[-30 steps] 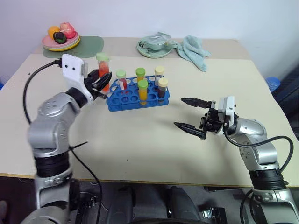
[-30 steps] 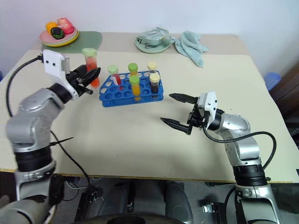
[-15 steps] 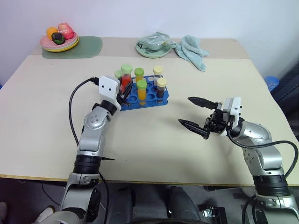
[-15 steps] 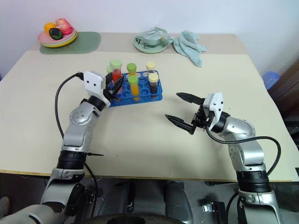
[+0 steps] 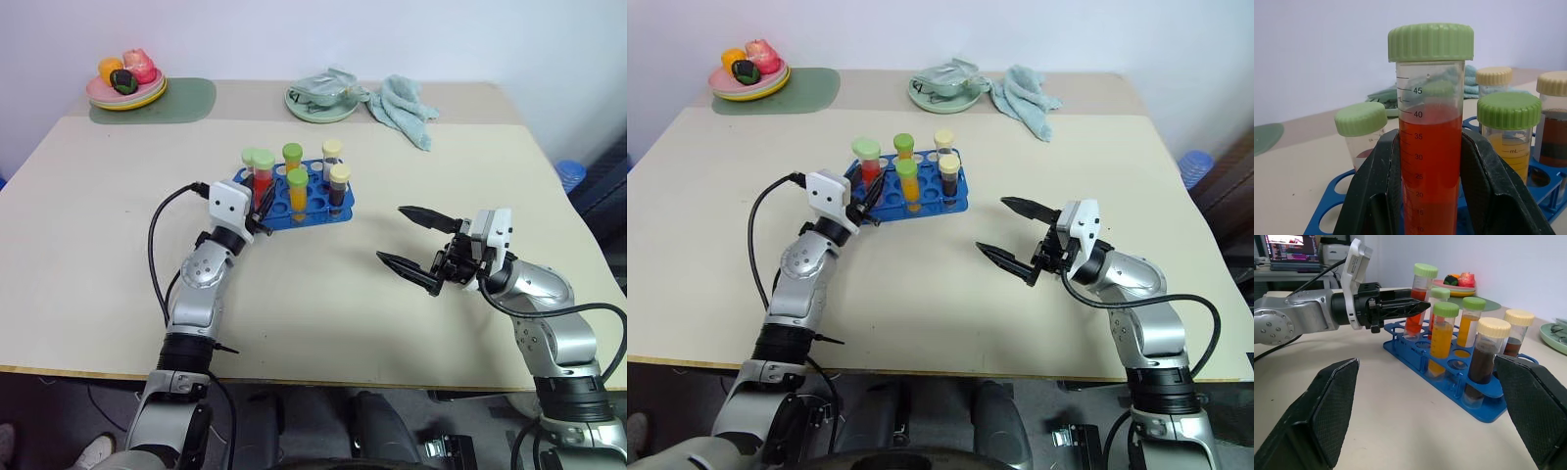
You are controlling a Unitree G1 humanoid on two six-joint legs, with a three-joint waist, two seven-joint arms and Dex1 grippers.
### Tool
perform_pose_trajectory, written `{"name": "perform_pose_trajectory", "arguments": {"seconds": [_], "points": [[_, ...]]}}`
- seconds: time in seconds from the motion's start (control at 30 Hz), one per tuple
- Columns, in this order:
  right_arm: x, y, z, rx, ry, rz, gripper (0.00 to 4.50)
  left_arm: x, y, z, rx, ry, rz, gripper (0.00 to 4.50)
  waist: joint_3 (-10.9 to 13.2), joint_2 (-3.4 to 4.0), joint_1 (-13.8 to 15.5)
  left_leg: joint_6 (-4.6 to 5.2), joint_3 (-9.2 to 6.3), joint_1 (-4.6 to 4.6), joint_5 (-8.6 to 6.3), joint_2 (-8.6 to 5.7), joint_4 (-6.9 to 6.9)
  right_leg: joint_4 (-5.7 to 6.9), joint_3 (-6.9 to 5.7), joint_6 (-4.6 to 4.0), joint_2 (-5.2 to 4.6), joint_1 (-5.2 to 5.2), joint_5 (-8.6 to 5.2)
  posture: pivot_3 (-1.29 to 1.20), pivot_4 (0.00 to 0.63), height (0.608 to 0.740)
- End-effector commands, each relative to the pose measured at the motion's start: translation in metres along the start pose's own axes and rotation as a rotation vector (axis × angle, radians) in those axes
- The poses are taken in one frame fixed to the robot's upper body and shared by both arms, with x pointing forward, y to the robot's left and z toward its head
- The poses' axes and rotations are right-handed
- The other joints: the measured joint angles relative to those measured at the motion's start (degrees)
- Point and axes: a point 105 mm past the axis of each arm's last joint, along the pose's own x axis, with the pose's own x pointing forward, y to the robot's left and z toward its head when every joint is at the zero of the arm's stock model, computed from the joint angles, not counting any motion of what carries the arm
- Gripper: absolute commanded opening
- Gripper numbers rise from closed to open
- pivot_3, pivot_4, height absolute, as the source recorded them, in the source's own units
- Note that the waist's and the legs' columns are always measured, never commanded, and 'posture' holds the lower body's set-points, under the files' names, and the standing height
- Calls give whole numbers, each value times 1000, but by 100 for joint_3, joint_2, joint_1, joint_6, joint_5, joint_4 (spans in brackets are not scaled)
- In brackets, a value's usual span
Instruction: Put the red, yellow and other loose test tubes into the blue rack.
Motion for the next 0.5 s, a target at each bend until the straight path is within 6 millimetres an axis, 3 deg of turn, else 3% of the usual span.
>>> {"name": "perform_pose_trajectory", "arguments": {"seconds": [0.03, 0.5], "points": [[-1, -2, 15, -43, -33, -2, 4500, -11, 1, -22, -8, 68, 15, 1626, -1, 1, -1, 0, 0, 0, 0, 0, 0, 0, 0, 0, 0, 0, 0, 0, 150, 740], [0, -6, 17, -55, -32, 8, 4500, -22, 2, -38, -8, 93, 43, 1626, -21, 20, -27, 1, 4, 4, -1, 0, -2, -1, 2, 0, 1, 2, 0, 0, 150, 740]]}}
